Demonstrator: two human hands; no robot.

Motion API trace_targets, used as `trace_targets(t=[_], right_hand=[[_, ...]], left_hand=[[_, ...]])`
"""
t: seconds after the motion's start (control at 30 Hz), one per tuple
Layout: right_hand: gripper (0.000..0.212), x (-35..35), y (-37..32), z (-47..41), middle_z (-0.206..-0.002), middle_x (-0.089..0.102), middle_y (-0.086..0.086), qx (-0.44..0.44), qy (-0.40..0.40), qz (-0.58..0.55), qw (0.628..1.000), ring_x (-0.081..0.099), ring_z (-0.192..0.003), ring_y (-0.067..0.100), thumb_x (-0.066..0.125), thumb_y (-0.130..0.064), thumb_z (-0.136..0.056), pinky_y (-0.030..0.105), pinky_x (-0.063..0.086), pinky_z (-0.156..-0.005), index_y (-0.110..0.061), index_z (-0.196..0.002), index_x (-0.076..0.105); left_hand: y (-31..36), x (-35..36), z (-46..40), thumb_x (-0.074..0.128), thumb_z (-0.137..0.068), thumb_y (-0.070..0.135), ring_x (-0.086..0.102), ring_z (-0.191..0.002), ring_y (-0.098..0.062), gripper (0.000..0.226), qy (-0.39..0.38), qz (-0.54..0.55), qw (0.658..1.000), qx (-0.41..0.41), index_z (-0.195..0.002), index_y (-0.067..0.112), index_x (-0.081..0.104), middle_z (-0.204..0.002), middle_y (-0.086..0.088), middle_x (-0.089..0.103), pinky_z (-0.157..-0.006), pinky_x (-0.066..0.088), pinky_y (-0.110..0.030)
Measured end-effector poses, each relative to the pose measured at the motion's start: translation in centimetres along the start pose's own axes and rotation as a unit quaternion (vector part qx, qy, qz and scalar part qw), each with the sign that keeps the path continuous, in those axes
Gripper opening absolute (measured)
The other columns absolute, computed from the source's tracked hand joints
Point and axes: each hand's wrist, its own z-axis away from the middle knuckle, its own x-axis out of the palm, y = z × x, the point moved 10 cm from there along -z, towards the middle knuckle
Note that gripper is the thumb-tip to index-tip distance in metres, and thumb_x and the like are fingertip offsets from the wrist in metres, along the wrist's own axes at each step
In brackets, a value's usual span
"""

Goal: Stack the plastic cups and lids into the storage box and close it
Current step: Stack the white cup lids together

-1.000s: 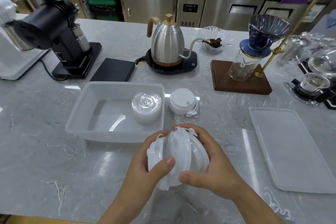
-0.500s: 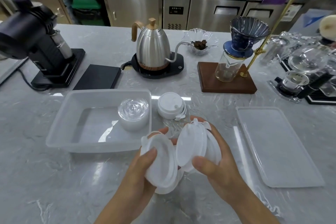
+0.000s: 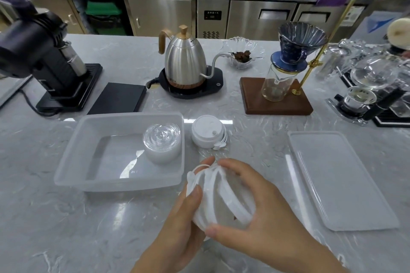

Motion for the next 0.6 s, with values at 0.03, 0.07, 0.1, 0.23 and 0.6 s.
trace_targets(t=[0.03,0.07,0.1,0.23,0.6], right_hand=[[0.089,0.4,-0.1,-0.1,-0.139,0.048,-0.033,-0.007,-0.01,0.015,1.0,0.045,-0.132,-0.007,0.09,-0.041,-0.06,0.018,0.04,-0.103,-0.05,-0.135,0.043],[0.089,0.6,-0.1,-0.2,-0.142,0.045,-0.033,-0.012,-0.016,0.023,1.0,0.042,-0.135,-0.006,0.09,-0.041,-0.061,0.018,0.039,-0.106,-0.05,-0.137,0.043],[0.089,0.7,0.0,-0.2,-0.143,0.044,-0.032,-0.014,-0.018,0.024,0.999,0.041,-0.136,-0.006,0.09,-0.041,-0.062,0.019,0.038,-0.107,-0.05,-0.137,0.042],[0.088,0.7,-0.1,-0.4,-0.141,0.046,-0.03,-0.024,-0.012,0.009,1.0,0.044,-0.133,-0.006,0.091,-0.044,-0.061,0.019,0.04,-0.1,-0.055,-0.133,0.041],[0.087,1.0,0.0,-0.6,-0.143,0.049,-0.011,-0.047,0.036,-0.144,0.988,0.049,-0.135,0.014,0.075,-0.065,-0.068,0.027,0.044,-0.108,-0.034,-0.143,0.042]], left_hand=[[0.1,0.0,0.0,0.084,-0.078,0.049,0.049,-0.14,-0.036,0.081,0.004,-0.014,1.0,0.006,-0.147,0.022,0.051,-0.153,-0.021,0.049,-0.11,0.047,-0.043],[0.3,0.1,0.0,0.085,-0.076,0.049,0.049,-0.14,-0.036,0.082,0.001,-0.027,1.0,0.014,-0.146,0.023,0.052,-0.152,-0.021,0.05,-0.109,0.048,-0.041],[0.5,0.2,0.0,0.087,-0.074,0.049,0.051,-0.139,-0.036,0.083,-0.004,-0.038,0.999,0.022,-0.145,0.023,0.053,-0.151,-0.021,0.052,-0.107,0.05,-0.04],[1.3,0.8,0.1,0.093,-0.063,0.049,0.054,-0.136,-0.029,0.086,-0.016,-0.09,0.995,0.049,-0.14,0.029,0.058,-0.146,-0.013,0.058,-0.109,0.048,-0.034],[3.1,1.7,-0.4,0.087,-0.069,0.054,0.061,-0.128,-0.021,0.078,0.009,-0.209,0.974,0.086,-0.137,0.031,0.057,-0.136,-0.002,0.066,-0.097,0.052,-0.026]])
